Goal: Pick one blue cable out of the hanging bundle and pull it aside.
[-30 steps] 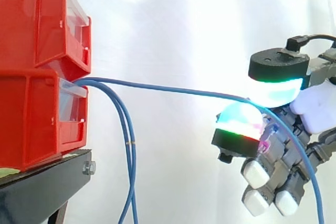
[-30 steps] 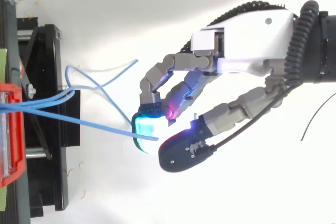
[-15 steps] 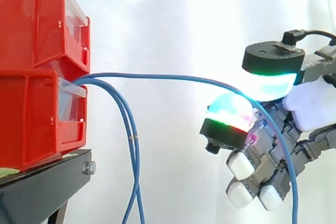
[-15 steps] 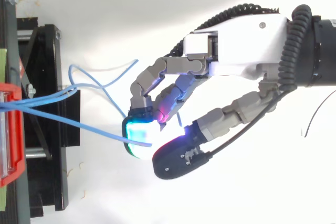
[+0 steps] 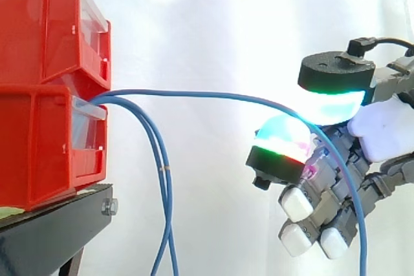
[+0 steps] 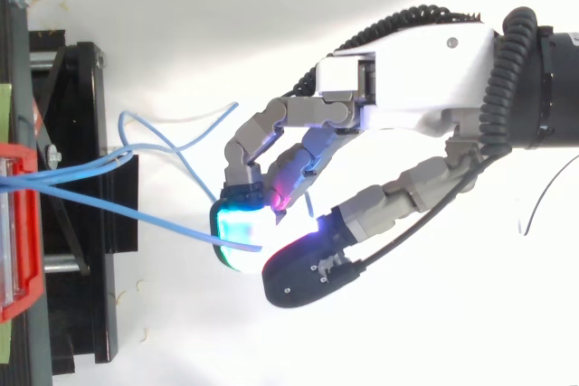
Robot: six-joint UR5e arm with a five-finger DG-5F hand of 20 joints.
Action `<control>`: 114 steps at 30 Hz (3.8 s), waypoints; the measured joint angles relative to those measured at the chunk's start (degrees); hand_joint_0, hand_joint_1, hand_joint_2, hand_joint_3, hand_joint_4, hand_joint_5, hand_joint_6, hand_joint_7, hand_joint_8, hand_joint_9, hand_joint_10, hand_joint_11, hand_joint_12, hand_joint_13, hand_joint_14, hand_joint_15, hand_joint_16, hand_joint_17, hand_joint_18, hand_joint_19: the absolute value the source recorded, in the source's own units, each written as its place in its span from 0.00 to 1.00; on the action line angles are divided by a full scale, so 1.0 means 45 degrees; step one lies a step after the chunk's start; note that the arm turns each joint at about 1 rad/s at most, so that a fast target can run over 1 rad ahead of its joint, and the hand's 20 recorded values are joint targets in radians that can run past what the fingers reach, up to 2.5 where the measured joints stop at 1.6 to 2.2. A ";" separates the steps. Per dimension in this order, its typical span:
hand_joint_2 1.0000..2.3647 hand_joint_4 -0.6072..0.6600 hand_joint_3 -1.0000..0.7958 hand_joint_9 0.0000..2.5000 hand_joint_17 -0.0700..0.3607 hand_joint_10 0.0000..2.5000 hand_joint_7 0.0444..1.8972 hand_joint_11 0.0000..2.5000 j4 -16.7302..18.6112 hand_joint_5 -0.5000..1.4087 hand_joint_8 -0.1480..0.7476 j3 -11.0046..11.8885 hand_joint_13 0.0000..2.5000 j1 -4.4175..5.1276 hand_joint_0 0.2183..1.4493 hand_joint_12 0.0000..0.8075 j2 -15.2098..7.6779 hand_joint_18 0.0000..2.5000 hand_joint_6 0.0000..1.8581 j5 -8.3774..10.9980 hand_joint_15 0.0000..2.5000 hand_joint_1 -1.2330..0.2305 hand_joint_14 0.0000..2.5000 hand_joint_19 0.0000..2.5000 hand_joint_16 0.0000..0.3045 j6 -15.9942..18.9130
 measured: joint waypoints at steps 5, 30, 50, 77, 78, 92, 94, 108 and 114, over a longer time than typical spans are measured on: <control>0.00 0.42 0.52 0.35 0.52 0.00 0.53 0.01 0.0000 0.27 0.46 0.0000 0.25 -0.0001 0.29 0.55 0.0000 0.23 0.45 0.0001 0.10 0.30 0.00 0.16 0.22 0.0002; 0.00 0.43 0.53 0.36 0.52 0.00 0.53 0.02 0.0000 0.27 0.46 0.0000 0.26 0.0004 0.29 0.55 0.0000 0.24 0.44 0.0001 0.11 0.30 0.00 0.17 0.22 -0.0003; 0.00 0.43 0.53 0.36 0.52 0.00 0.53 0.02 0.0000 0.27 0.46 -0.0001 0.27 -0.0001 0.30 0.55 0.0000 0.24 0.44 0.0001 0.11 0.30 0.00 0.17 0.22 -0.0010; 0.00 0.43 0.53 0.37 0.52 0.00 0.53 0.02 0.0000 0.27 0.47 0.0000 0.27 0.0005 0.30 0.55 0.0000 0.27 0.44 0.0001 0.12 0.29 0.00 0.18 0.22 -0.0015; 0.00 0.43 0.53 0.37 0.52 0.00 0.53 0.02 0.0000 0.27 0.47 -0.0001 0.28 0.0005 0.30 0.55 0.0000 0.27 0.44 0.0001 0.12 0.29 0.00 0.18 0.22 -0.0014; 0.00 0.43 0.53 0.37 0.51 0.00 0.53 0.03 0.0000 0.27 0.47 -0.0001 0.28 0.0007 0.30 0.55 0.0000 0.27 0.44 0.0001 0.11 0.29 0.00 0.18 0.22 -0.0007; 0.00 0.43 0.53 0.37 0.51 0.00 0.53 0.03 0.0000 0.27 0.47 -0.0001 0.28 0.0007 0.30 0.55 0.0000 0.27 0.44 0.0001 0.11 0.29 0.00 0.18 0.22 -0.0004; 0.00 0.43 0.53 0.37 0.51 0.00 0.53 0.02 0.0000 0.27 0.47 -0.0012 0.28 0.0006 0.30 0.55 0.0000 0.27 0.44 0.0001 0.12 0.30 0.00 0.18 0.22 -0.0004; 0.00 0.43 0.53 0.37 0.51 0.00 0.53 0.03 0.0000 0.27 0.47 -0.0007 0.28 0.0005 0.30 0.55 0.0000 0.27 0.44 0.0001 0.12 0.30 0.00 0.18 0.22 -0.0002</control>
